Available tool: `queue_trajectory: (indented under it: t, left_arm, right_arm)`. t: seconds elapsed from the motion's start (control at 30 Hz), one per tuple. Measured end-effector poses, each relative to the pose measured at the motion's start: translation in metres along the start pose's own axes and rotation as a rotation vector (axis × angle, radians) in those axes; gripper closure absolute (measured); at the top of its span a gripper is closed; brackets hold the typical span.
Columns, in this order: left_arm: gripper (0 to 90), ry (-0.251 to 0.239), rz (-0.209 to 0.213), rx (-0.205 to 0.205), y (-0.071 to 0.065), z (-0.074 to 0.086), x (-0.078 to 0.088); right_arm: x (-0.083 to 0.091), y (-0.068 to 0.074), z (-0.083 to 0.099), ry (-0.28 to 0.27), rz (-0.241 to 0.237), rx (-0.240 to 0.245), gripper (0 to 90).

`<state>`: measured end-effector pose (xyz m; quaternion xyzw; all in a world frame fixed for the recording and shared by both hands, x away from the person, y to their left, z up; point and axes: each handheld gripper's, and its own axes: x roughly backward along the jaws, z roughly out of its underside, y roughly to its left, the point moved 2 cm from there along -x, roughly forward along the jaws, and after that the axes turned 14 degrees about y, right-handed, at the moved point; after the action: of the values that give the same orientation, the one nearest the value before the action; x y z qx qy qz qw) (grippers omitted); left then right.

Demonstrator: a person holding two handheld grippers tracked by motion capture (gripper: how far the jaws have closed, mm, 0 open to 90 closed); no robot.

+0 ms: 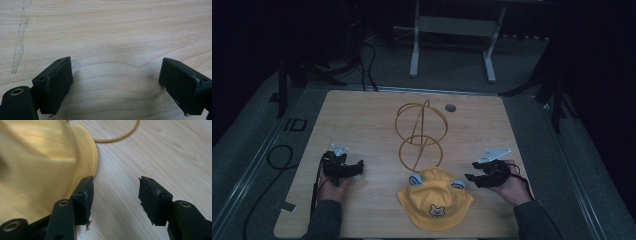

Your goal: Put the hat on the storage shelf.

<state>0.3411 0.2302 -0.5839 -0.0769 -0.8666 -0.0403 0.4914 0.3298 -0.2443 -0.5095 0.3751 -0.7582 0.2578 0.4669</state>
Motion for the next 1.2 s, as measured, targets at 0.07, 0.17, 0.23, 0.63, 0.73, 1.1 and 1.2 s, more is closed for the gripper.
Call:
queue_trajectory:
  t: [0.07,0.17,0.23,0.63,0.73,1.1,1.2]
  left_arm:
    - [11.7,0.0,0.0,0.001,0.0,0.0,0.0]
    - [11.8,0.0,-0.001,0.001,0.0,0.0,0.0]
    - [11.9,0.0,-0.001,0.002,0.0,0.0,0.0]
    - [12.9,-0.001,-0.005,0.006,-0.001,0.001,0.001]
    - [13.0,-0.001,-0.005,0.007,-0.001,0.001,0.001]
    - [13.5,-0.002,-0.006,0.006,-0.002,0.001,0.001]
    - [13.5,-0.003,-0.006,0.007,-0.002,0.001,0.001]
  right_arm:
    - [0.005,0.003,-0.003,-0.002,-0.021,0.015,46.1]
    - [0.013,0.007,-0.008,-0.002,-0.035,0.028,46.3]
    - [0.016,0.008,-0.009,-0.002,-0.037,0.032,46.4]
    - [0.044,0.022,-0.029,-0.002,-0.064,0.08,46.7]
    - [0.05,0.025,-0.034,-0.006,-0.071,0.093,46.7]
    - [0.061,0.033,-0.047,0.006,-0.11,0.122,45.9]
    - [0.06,0.035,-0.05,0.03,-0.106,0.128,45.9]
